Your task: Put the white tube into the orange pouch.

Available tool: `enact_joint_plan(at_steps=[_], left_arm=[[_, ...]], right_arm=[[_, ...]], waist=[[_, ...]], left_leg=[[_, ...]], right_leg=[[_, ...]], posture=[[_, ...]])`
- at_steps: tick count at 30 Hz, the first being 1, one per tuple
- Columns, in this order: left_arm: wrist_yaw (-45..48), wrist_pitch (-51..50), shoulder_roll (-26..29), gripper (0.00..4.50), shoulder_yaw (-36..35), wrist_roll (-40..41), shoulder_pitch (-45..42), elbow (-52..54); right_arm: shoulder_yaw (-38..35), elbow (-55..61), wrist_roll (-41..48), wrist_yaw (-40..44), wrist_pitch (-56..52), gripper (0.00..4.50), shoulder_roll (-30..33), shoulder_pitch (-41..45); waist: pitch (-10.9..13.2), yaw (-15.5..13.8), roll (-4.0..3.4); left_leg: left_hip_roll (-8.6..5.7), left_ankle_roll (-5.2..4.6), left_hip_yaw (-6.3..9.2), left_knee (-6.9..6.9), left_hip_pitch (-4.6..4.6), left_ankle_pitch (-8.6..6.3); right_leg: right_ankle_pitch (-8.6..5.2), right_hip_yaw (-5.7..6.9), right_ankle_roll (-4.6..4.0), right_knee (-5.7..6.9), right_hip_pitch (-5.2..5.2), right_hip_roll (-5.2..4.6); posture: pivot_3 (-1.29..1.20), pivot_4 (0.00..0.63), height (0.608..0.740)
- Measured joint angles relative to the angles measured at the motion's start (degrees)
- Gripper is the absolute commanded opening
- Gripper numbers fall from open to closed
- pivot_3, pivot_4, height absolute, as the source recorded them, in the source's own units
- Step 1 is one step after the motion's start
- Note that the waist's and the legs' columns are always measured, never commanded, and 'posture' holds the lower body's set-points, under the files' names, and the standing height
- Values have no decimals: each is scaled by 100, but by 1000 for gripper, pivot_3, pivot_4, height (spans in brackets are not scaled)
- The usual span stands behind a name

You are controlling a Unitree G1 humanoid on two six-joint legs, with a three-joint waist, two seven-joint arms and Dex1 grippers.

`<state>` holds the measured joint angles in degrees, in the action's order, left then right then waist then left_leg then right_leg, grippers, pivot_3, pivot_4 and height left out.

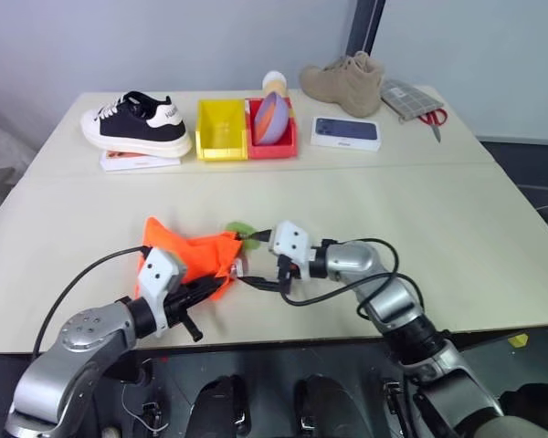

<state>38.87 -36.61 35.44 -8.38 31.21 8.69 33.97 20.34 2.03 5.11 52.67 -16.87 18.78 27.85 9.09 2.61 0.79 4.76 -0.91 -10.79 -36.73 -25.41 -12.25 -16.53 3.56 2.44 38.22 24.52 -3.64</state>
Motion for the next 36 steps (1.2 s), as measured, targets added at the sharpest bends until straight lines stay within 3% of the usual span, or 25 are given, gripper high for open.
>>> enact_joint_plan(at_steps=[7,10,14,28,31,36], left_arm=[[222,68,156,0,-174,58,251,-173],[268,52,138,869,-192,211,273,-178],[313,-17,157,2914,-203,332,347,-176],[146,-410,108,2914,-801,1455,234,-2],[36,-279,73,2969,-814,1369,203,-5],[-41,-99,39,2969,-734,1121,171,-16]], right_arm=[[-292,-131,147,-155,-250,4469,32,3],[-412,-577,138,-495,-368,4500,-219,230],[-520,-1127,130,-895,-449,4500,-544,518],[-769,-2318,268,-1497,-1141,4500,-1390,1062],[-708,-2317,237,-1503,-1142,3231,-1399,1061],[-573,-2220,183,-1453,-1091,502,-1362,1029]], waist=[[0,8,0],[0,20,0],[0,52,0],[0,136,0],[0,137,0],[0,130,0]], left_leg=[[-1,6,-1,30,2,3],[-1,12,-3,39,2,7],[-3,22,-3,55,1,15],[-4,36,-3,54,3,39],[-4,37,-4,54,3,39],[-4,49,-4,54,3,34]], right_leg=[[0,-1,-17,-16,8,-2],[0,-2,-19,-17,3,-3],[-4,0,-25,-16,0,-2],[8,2,-3,-10,-6,10],[8,3,-2,-10,-6,10],[8,3,-2,-10,-7,10]], posture=[[0,150,740],[0,150,740],[0,150,740],[0,150,740],[0,150,740],[0,150,740]])
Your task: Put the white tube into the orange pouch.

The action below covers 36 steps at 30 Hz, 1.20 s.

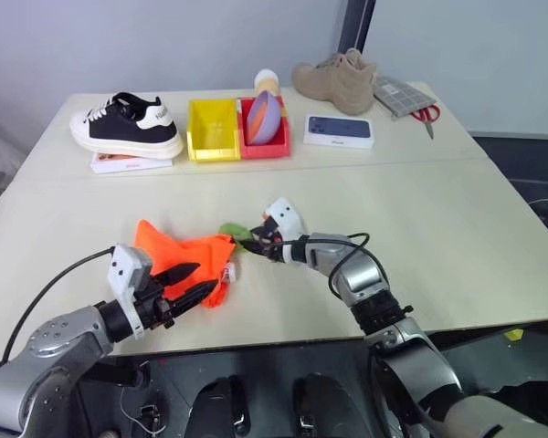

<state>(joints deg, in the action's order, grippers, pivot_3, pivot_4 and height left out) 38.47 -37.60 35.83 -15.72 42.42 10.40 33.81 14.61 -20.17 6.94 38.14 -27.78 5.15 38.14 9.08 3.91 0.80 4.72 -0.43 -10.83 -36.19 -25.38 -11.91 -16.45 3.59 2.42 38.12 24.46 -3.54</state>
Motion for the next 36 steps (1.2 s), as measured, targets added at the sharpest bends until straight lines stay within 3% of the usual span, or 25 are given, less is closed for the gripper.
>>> enact_joint_plan(at_steps=[1,11,17,24,27,28,36], left_arm=[[-1,42,-3,2969,57,-42,1,-5],[-28,104,-106,2969,185,-193,-251,-182],[-127,243,-261,2969,285,-302,-804,-587],[4,537,-273,2969,398,-564,-1382,-1205],[156,615,-292,3803,490,-596,-1689,-1572],[209,636,-316,4378,514,-596,-1772,-1686],[1010,664,-372,4450,895,-626,-2722,-2821]], right_arm=[[0,29,-2,-2,14,46,24,-6],[-518,1016,41,-373,60,46,637,-500],[-1193,2124,479,-457,-147,46,957,-785],[-1436,2750,799,-524,-357,46,1162,-1113],[-1566,3034,971,-556,-412,0,1203,-1169],[-1570,3093,1007,-565,-421,0,1221,-1188],[-1555,3247,1131,-680,-434,0,1243,-1208]], waist=[[0,-4,0],[0,-2,1],[0,-10,1],[0,-36,1],[0,-68,1],[0,-78,1],[0,-149,2]], left_leg=[[0,1,0,0,0,0],[0,4,0,3,0,2],[0,0,1,3,0,7],[0,-9,1,2,0,13],[0,-10,1,2,0,13],[-1,-10,1,2,0,13],[-1,-11,0,-3,-1,15]], right_leg=[[0,0,0,0,0,0],[0,-1,0,0,1,0],[1,1,3,0,0,2],[1,2,5,1,0,5],[1,2,5,1,0,5],[1,2,5,1,0,5],[1,3,8,1,-1,9]], posture=[[0,150,740],[0,150,740],[0,150,740],[0,150,740],[0,150,740],[0,150,740],[0,150,740]])
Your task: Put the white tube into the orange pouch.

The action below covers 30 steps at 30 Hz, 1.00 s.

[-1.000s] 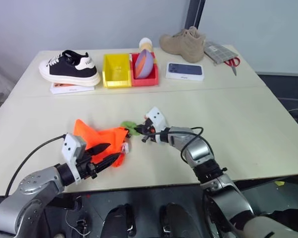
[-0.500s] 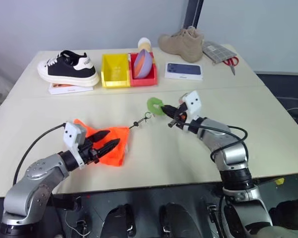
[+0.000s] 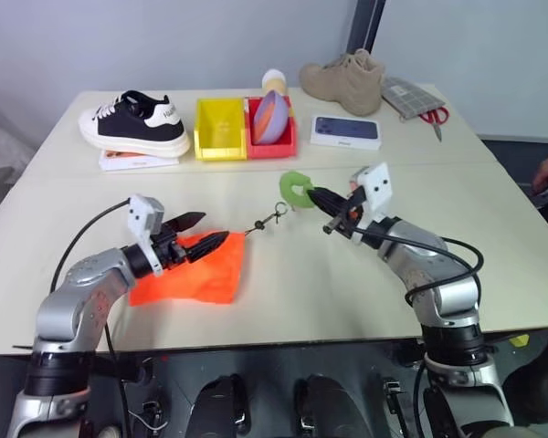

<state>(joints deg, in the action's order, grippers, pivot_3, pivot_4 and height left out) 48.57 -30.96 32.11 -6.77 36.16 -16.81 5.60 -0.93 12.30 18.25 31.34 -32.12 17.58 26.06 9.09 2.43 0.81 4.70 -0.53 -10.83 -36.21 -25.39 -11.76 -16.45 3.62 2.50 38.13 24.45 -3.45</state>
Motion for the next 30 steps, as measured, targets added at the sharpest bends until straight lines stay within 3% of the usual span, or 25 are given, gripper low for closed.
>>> enact_joint_plan(at_steps=[9,19,30], left_arm=[[100,623,-270,4450,499,-660,-360,-307],[-1719,2506,-798,4450,1489,-3407,32,310],[-2797,2723,-1004,4450,1903,-4874,492,640]], right_arm=[[1,1,39,-149,12,0,-22,148],[45,-3,121,-142,54,0,-76,154],[-131,98,610,-245,2,0,-260,90]], waist=[[0,3,0],[0,-4,0],[0,-32,0]], left_leg=[[0,3,0,0,0,4],[1,1,1,-1,1,3],[1,-24,2,-4,1,-12]], right_leg=[[3,0,7,2,0,3],[4,-2,8,3,-2,2],[4,-1,8,8,-2,0]], posture=[[0,150,740],[0,150,740],[0,150,740]])
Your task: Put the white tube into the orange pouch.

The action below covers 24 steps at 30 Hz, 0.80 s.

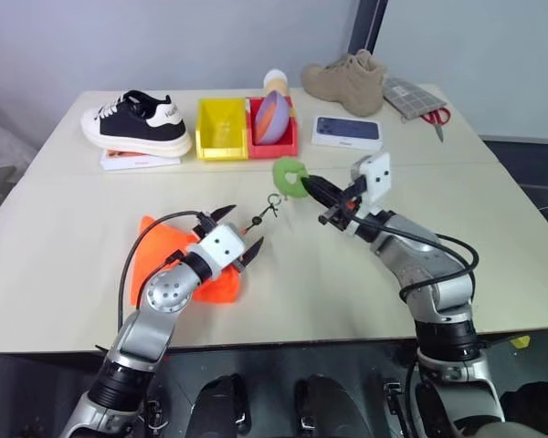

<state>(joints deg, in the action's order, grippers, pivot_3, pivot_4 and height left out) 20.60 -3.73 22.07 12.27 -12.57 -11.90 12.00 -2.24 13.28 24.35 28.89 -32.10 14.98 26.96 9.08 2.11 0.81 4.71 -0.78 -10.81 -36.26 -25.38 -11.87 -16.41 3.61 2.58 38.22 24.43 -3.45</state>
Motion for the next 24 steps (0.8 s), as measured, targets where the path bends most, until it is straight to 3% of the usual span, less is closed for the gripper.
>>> enact_joint_plan(at_steps=[8,24], left_arm=[[-470,276,-361,4450,196,-556,55,-11],[-372,270,-557,4450,-8,-205,249,-154]], right_arm=[[-131,186,456,-201,-210,0,-177,-154],[-427,273,559,-766,-53,0,-184,-326]], waist=[[0,5,0],[0,3,0]], left_leg=[[0,-2,0,0,1,0],[0,-2,1,-4,1,0]], right_leg=[[0,0,0,2,0,1],[1,0,2,6,-1,2]], posture=[[0,150,740],[0,150,740]])
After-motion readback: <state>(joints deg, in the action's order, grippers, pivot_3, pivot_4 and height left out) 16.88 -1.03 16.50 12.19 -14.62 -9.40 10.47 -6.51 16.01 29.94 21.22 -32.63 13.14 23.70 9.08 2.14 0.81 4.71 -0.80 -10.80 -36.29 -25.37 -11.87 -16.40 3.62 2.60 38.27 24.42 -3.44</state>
